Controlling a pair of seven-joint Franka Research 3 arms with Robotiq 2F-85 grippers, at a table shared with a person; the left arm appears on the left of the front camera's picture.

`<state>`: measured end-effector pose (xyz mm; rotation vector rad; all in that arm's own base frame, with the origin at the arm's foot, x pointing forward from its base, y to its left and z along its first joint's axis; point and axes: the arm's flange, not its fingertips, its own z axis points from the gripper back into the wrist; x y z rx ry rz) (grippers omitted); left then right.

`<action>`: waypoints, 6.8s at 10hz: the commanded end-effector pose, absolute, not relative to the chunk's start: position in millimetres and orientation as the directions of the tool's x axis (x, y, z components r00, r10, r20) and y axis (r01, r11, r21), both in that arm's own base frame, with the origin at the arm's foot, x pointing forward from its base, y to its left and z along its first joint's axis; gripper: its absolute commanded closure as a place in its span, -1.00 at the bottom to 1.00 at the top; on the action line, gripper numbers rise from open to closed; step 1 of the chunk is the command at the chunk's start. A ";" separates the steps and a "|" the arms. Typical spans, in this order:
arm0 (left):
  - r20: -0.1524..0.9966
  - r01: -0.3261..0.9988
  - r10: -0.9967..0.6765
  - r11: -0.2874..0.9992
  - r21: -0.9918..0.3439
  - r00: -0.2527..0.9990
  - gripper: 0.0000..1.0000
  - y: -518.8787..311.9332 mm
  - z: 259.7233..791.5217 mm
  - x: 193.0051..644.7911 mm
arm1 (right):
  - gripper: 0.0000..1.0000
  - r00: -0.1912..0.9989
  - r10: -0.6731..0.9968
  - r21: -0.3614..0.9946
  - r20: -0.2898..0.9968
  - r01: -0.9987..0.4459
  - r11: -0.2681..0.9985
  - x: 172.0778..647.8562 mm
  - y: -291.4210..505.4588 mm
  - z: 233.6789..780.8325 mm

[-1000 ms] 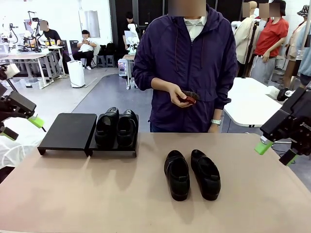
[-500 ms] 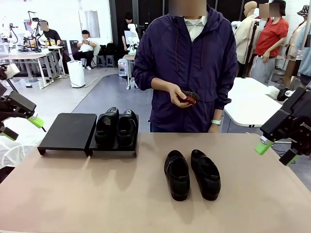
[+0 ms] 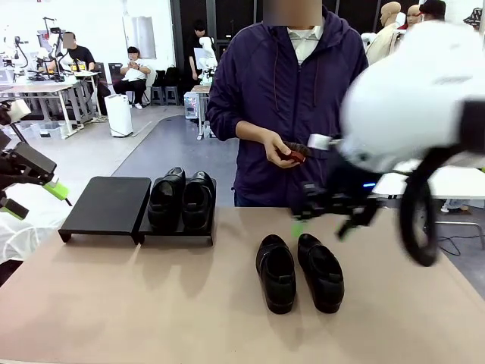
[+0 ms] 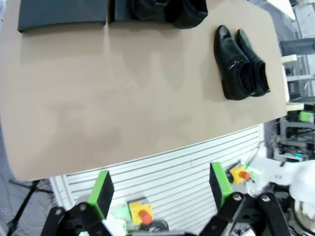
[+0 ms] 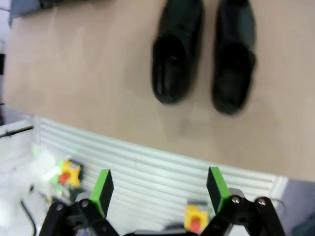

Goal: Organize the shoes by placing them on the stand.
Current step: Pick up one Shoe and place it in the middle of the table.

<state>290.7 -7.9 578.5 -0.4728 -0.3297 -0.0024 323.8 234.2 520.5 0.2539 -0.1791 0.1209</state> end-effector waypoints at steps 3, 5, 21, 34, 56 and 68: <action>0.315 0.095 0.063 0.883 -0.460 0.947 -1.00 -7.1 579.5 289.6 | -1.00 0.971 0.057 0.102 0.233 -0.082 0.991 372.3 279.2 492.0; 0.315 0.095 0.063 0.883 -0.460 0.947 -1.00 -7.1 579.5 289.6 | -1.00 0.958 0.061 0.156 0.279 -0.108 0.982 355.6 287.0 482.9; 0.315 0.095 0.063 0.883 -0.460 0.947 -1.00 -7.1 579.5 289.6 | -1.00 0.977 -0.199 0.060 0.079 0.195 0.979 448.2 264.6 359.4; 0.315 0.095 0.063 0.883 -0.460 0.947 -1.00 -7.1 579.5 289.6 | -1.00 0.992 -0.110 0.016 0.056 0.110 0.994 456.0 286.3 355.8; 0.315 0.095 0.063 0.883 -0.460 0.947 -1.00 -7.1 579.5 289.6 | 1.00 0.983 -0.005 0.093 0.184 -0.013 0.996 366.2 244.3 522.6; 0.315 0.095 0.063 0.883 -0.460 0.947 -1.00 -7.1 579.5 289.6 | 1.00 0.952 0.008 0.199 0.305 -0.072 0.977 213.3 416.3 450.5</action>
